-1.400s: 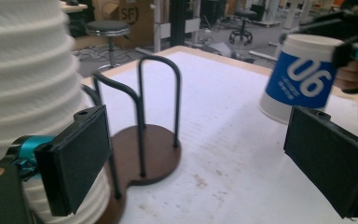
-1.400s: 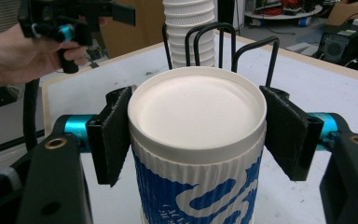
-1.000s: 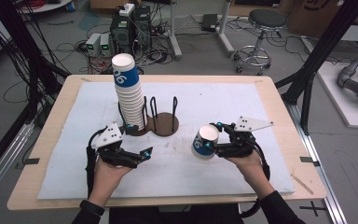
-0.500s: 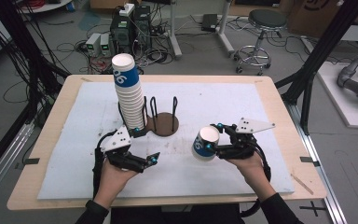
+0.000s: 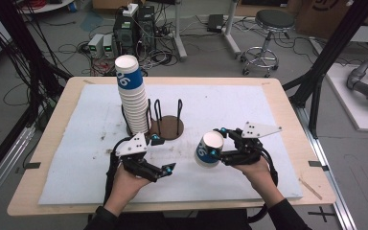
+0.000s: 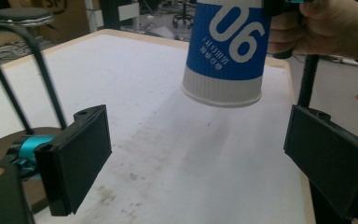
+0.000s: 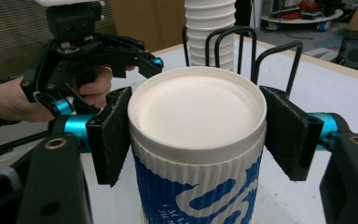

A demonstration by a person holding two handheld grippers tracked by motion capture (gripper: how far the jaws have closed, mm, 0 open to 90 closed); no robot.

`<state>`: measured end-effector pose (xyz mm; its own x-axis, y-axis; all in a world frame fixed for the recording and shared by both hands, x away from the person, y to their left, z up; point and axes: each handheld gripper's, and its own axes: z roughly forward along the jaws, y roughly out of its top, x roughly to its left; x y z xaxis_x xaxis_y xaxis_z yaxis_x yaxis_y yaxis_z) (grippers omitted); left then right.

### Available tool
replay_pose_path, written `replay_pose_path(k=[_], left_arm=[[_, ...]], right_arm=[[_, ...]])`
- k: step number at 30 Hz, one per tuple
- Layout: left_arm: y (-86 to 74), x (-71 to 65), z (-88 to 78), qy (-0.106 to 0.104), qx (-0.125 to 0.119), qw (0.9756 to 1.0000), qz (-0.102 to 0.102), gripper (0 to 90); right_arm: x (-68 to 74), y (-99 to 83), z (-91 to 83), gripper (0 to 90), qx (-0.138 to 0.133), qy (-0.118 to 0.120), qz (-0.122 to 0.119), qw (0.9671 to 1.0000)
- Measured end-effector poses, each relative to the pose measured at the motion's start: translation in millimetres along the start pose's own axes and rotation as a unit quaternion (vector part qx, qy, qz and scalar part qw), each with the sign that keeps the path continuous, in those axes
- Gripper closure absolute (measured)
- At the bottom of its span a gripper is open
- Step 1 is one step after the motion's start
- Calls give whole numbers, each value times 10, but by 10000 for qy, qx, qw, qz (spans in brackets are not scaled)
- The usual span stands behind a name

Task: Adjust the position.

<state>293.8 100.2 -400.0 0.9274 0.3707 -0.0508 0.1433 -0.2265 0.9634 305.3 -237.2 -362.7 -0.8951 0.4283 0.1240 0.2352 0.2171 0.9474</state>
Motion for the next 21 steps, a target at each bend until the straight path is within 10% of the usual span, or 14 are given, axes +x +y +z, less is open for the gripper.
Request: replay_pose_path(k=[21], left_arm=[[-3,-185,433,-712,163,9973,-18,73]], right_arm=[[179,-7,135,303,128,487,-192,9985]])
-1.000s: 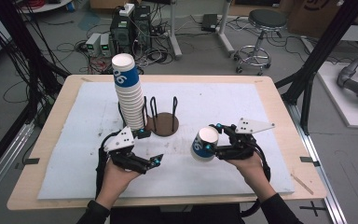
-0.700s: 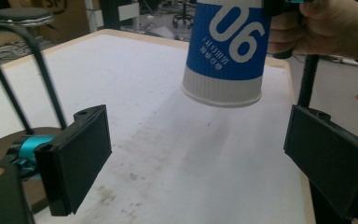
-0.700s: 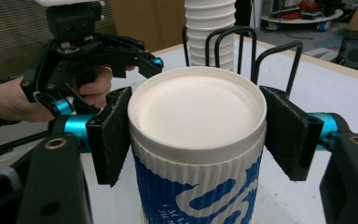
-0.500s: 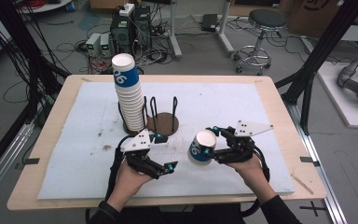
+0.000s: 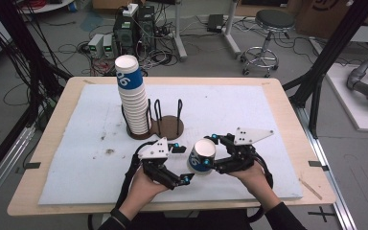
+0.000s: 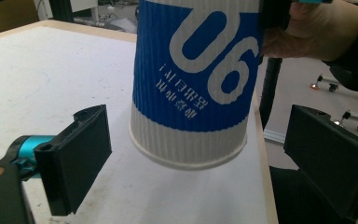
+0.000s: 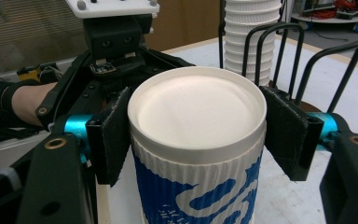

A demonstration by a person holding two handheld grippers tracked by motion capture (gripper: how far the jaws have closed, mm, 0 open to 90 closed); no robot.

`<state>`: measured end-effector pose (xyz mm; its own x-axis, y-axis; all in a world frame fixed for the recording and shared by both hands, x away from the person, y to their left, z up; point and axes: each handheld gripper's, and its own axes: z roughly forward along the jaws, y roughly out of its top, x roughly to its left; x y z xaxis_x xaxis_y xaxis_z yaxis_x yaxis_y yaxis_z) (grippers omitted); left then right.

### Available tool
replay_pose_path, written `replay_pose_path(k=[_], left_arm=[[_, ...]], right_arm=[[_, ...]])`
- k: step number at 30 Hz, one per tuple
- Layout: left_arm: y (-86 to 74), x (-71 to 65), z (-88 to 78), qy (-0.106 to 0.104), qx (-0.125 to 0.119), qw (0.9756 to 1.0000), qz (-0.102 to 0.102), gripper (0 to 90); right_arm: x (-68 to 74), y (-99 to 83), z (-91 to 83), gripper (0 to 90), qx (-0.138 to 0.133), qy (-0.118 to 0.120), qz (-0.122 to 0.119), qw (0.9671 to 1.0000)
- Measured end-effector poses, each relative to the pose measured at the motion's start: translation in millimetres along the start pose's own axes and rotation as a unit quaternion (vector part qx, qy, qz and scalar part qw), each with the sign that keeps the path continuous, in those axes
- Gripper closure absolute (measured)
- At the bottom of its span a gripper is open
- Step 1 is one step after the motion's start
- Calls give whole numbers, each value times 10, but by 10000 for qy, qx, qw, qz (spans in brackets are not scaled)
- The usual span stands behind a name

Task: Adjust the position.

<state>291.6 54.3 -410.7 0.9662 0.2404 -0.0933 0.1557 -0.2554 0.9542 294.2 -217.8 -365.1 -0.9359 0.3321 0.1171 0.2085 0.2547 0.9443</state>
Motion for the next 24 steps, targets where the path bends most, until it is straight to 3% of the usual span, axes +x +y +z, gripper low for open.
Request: replay_pose_path(k=[19,24], left_arm=[[-67,-6,213,-285,161,9994,-62,73],[-70,8,208,-360,114,9992,-91,129]], right_arm=[[98,11,125,303,37,369,27,9993],[104,11,130,303,58,409,9,9991]])
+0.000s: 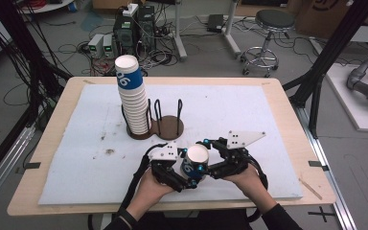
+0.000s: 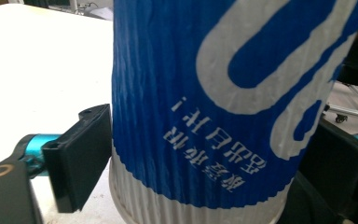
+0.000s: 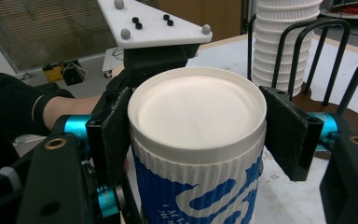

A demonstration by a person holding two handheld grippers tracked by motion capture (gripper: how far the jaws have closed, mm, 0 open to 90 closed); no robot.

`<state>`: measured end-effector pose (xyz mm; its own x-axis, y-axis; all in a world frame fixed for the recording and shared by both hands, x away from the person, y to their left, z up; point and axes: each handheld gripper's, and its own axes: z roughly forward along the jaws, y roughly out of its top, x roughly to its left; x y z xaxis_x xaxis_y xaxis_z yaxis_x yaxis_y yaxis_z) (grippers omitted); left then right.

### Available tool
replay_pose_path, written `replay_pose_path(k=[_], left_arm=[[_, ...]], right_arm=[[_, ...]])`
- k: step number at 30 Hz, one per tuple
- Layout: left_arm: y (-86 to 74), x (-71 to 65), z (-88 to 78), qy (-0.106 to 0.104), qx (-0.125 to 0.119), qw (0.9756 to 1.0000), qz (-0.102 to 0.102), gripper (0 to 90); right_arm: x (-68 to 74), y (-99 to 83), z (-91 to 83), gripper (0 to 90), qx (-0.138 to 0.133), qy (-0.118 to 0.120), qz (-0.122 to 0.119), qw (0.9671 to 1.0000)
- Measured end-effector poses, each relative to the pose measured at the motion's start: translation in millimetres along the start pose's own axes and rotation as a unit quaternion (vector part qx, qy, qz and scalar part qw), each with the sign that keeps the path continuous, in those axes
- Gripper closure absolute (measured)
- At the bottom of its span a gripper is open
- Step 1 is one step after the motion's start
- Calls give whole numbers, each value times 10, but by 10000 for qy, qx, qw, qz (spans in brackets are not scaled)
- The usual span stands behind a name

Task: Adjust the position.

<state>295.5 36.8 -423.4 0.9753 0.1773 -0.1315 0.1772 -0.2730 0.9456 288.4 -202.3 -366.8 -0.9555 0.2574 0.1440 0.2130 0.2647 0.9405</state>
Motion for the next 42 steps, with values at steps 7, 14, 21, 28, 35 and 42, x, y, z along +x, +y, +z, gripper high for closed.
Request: replay_pose_path(k=[7,14,21,28,35,42], left_arm=[[11,6,-23,-26,57,10000,35,180],[84,15,-75,-26,324,9994,147,190],[180,-1,-119,9,761,9967,284,219],[262,-46,-102,252,1364,9885,598,219],[344,-122,-69,437,1785,9779,996,222],[325,-79,-169,431,1015,9897,915,154]], right_arm=[[-4,0,3,305,7,-11,-18,10000],[-33,21,-31,279,29,40,52,10000],[-56,141,-157,219,345,21,11,9994],[-2,231,-134,217,954,-66,-305,9949],[21,195,14,256,1549,-115,-467,9868],[-55,153,-62,299,1166,71,-253,9928]])
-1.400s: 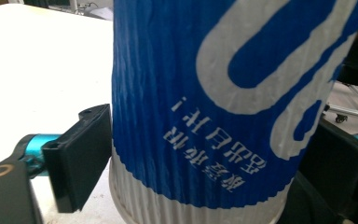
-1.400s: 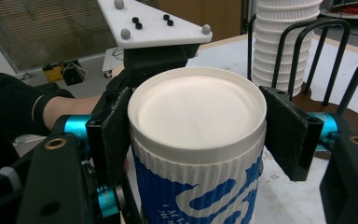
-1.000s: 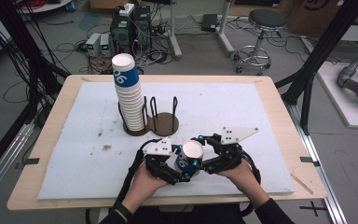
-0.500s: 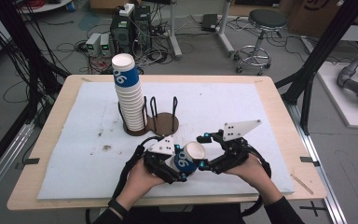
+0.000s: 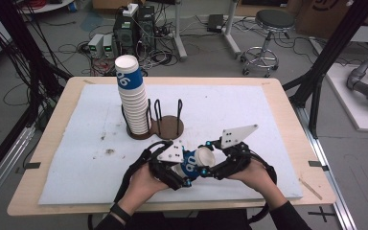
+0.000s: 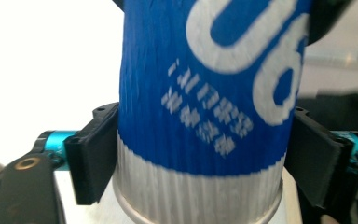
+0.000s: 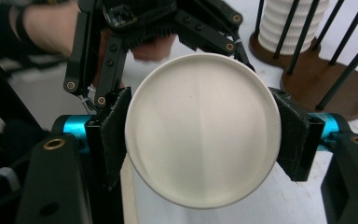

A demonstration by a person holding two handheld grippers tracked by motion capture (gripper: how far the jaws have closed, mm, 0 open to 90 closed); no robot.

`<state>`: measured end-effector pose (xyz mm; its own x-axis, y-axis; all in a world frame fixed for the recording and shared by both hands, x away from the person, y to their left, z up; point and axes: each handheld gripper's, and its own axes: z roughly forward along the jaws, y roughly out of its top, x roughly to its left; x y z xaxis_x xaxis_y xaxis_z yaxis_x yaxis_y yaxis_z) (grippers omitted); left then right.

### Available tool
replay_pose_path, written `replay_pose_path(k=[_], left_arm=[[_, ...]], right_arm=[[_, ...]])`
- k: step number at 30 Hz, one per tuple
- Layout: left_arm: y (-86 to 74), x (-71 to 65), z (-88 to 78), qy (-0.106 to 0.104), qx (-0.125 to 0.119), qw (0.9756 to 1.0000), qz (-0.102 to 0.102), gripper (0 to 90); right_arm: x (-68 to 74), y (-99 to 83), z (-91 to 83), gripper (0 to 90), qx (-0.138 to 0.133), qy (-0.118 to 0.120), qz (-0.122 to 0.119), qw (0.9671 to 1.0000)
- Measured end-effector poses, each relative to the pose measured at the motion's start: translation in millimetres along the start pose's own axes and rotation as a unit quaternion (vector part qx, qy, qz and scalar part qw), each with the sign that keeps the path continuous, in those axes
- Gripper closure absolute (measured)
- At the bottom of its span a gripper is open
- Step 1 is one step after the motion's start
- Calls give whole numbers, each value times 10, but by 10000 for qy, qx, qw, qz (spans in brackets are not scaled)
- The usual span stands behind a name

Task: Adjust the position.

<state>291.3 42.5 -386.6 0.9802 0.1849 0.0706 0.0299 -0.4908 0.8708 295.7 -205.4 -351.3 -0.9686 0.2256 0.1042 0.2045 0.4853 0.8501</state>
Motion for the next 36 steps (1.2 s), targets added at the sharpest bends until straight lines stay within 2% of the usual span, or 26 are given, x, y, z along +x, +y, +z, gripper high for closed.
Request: replay_pose_path(k=[1,3,4,5,6,7,10,12,16,17,18,20,25,27,30,31,33,36], left_arm=[[-20,12,-26,-34,-227,9997,-95,132],[-67,42,-64,-102,-702,9969,-352,103],[-98,67,-77,-105,-936,9943,-498,74],[-118,83,-82,-128,-1061,9925,-602,61],[-142,104,-81,-216,-1240,9894,-728,62],[-159,115,-81,-257,-1359,9873,-784,61],[-168,120,-56,-385,-1587,9833,-797,61],[-160,116,-33,-429,-1608,9831,-761,61],[-165,134,-26,-517,-1612,9822,-815,67],[-167,138,-33,-602,-1631,9813,-824,115],[-165,139,-42,-598,-1627,9817,-787,162],[-155,142,-57,-631,-1561,9825,-803,174],[-114,144,-90,-619,-1206,9884,-689,185],[-92,149,-105,-613,-957,9918,-588,186],[-51,146,-131,-573,-701,9949,-452,187],[-33,143,-142,-538,-598,9960,-379,187],[2,145,-155,-513,-363,9977,-248,188],[54,140,-162,-484,-79,9988,-88,190]], right_arm=[[-19,-14,-28,299,-112,8,60,9999],[-62,-38,-91,300,-378,80,163,9991],[-83,-51,-121,301,-581,105,207,9980],[-96,-63,-160,301,-718,164,316,9968],[-99,-68,-180,301,-779,217,390,9960],[-110,-74,-197,301,-880,241,392,9951],[-117,-80,-224,301,-1079,359,454,9925],[-119,-88,-221,301,-1195,440,489,9906],[-118,-89,-209,300,-1162,452,469,9911],[-118,-89,-206,300,-1169,432,459,9911],[-120,-89,-203,301,-1164,406,429,9914],[-130,-92,-206,301,-1127,446,472,9915],[-138,-99,-189,291,-940,477,465,9933],[-124,-89,-184,255,-725,358,350,9961],[-98,-50,-177,229,-269,206,194,9992],[-85,-33,-173,228,-83,146,61,9998],[-53,-6,-168,228,225,14,-129,9997],[-28,11,-154,231,304,-74,-291,9991]])
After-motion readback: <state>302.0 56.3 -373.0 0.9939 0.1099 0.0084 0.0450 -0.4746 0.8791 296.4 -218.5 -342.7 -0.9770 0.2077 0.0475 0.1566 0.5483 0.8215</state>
